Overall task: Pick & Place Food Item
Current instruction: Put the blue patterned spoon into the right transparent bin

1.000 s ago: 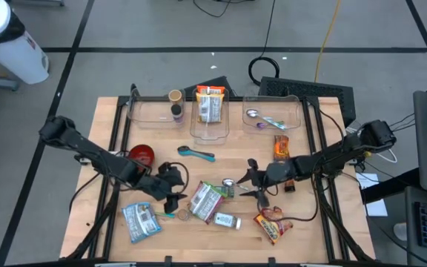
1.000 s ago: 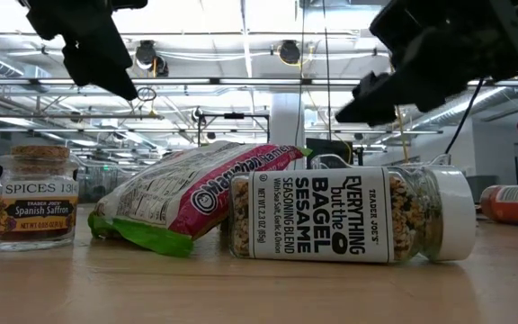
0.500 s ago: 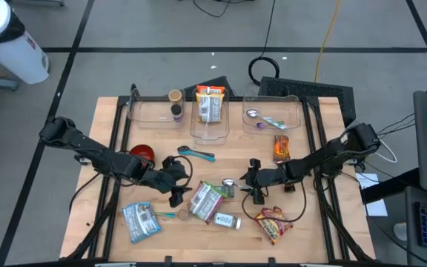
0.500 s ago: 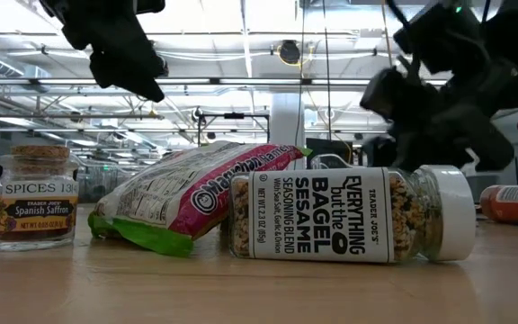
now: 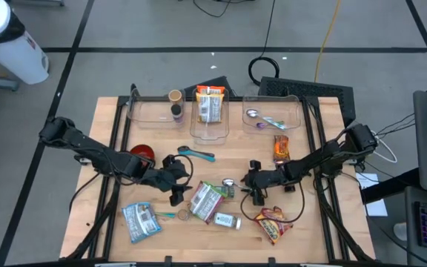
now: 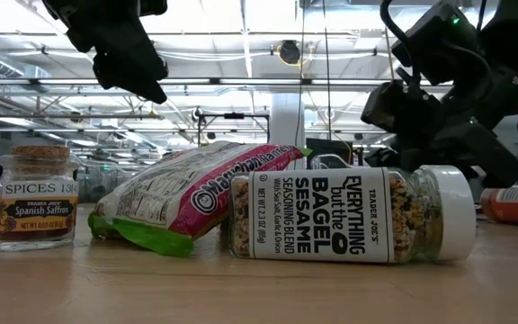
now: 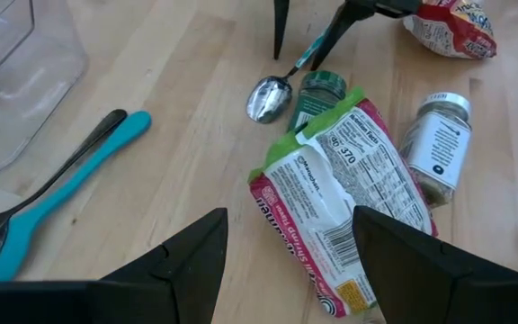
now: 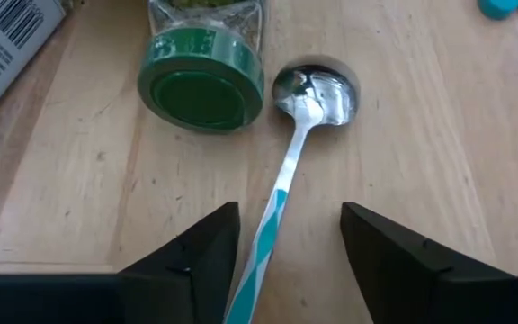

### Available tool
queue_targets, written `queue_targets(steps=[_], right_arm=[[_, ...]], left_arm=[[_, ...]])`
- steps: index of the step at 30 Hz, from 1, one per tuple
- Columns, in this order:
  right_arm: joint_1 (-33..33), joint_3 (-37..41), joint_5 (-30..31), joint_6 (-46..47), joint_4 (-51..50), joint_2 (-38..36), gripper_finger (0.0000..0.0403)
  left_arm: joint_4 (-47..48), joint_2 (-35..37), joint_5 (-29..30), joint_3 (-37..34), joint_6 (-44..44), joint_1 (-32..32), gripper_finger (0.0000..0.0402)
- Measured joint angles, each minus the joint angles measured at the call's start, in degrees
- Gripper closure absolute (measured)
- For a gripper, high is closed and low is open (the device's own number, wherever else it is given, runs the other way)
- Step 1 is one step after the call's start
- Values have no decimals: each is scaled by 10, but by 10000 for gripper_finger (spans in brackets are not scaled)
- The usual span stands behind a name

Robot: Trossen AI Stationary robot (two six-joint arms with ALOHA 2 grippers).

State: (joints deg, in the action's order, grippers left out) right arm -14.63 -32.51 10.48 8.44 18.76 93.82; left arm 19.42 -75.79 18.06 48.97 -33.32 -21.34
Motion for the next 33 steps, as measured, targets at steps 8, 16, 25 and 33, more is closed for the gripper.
queue_targets(steps=[8, 16, 25, 33], right_arm=[[0, 0, -3, -4, -7, 1, 331], [2, 1, -2, -57, -30, -23, 384], [43, 3, 4, -121, -113, -164, 393], [100, 2, 5, -216, -147, -307, 394]], left_arm=[[0, 0, 0, 0, -2, 0, 153], [0, 0, -1, 0, -2, 0, 153], [0, 0, 0, 0, 0, -1, 153], [-2, 0, 17, 0, 1, -1, 153]])
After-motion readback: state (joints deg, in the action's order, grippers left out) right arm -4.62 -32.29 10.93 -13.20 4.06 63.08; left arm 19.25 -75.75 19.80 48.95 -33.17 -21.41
